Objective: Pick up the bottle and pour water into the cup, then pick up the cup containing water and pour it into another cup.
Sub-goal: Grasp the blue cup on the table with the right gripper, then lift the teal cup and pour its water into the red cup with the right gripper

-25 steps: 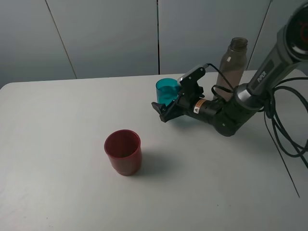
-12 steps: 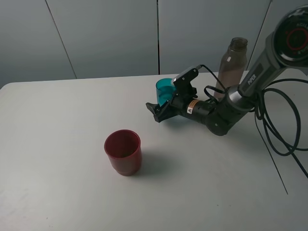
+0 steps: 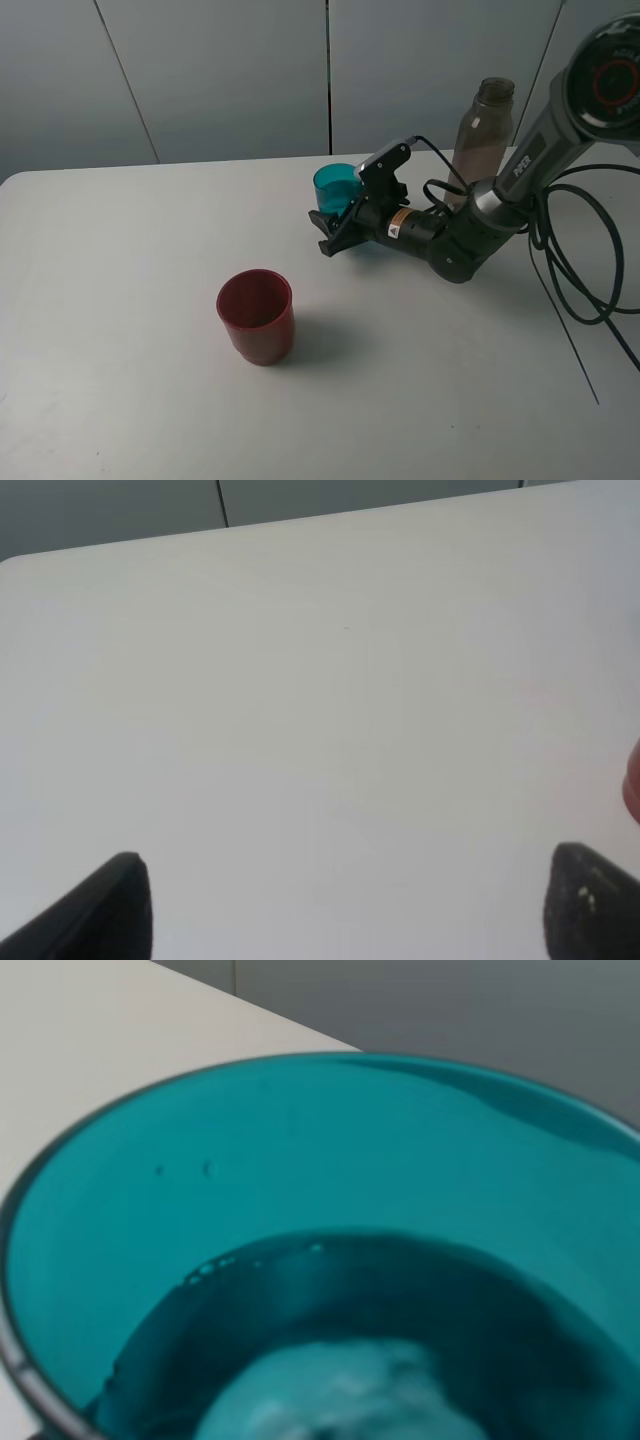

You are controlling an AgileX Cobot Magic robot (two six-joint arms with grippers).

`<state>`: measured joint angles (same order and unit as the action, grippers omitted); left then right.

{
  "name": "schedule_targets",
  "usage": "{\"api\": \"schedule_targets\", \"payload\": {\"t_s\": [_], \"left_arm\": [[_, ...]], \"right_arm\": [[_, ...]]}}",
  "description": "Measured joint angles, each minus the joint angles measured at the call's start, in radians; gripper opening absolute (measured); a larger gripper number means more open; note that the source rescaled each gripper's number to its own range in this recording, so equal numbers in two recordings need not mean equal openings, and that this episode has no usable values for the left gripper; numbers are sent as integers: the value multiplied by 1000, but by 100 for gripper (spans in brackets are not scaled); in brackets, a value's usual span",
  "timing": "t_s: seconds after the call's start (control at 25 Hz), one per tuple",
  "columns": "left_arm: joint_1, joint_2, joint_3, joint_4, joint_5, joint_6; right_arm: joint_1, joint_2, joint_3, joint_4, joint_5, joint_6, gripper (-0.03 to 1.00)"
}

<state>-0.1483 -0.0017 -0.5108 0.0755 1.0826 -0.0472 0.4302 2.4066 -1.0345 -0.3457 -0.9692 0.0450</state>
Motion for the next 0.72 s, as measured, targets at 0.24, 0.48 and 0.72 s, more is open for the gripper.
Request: {"api": "schedule_targets", "payload": {"t_s": [0.24, 0.48, 0.72], "left_arm": [[0, 0, 0, 0, 0, 0], [0, 0, 0, 0, 0, 0], [0, 0, 0, 0, 0, 0]], "right_arm": [[0, 0, 0, -2, 0, 0, 2], [0, 0, 0, -2, 0, 0, 2], [0, -10, 2, -10, 11, 0, 2]]}}
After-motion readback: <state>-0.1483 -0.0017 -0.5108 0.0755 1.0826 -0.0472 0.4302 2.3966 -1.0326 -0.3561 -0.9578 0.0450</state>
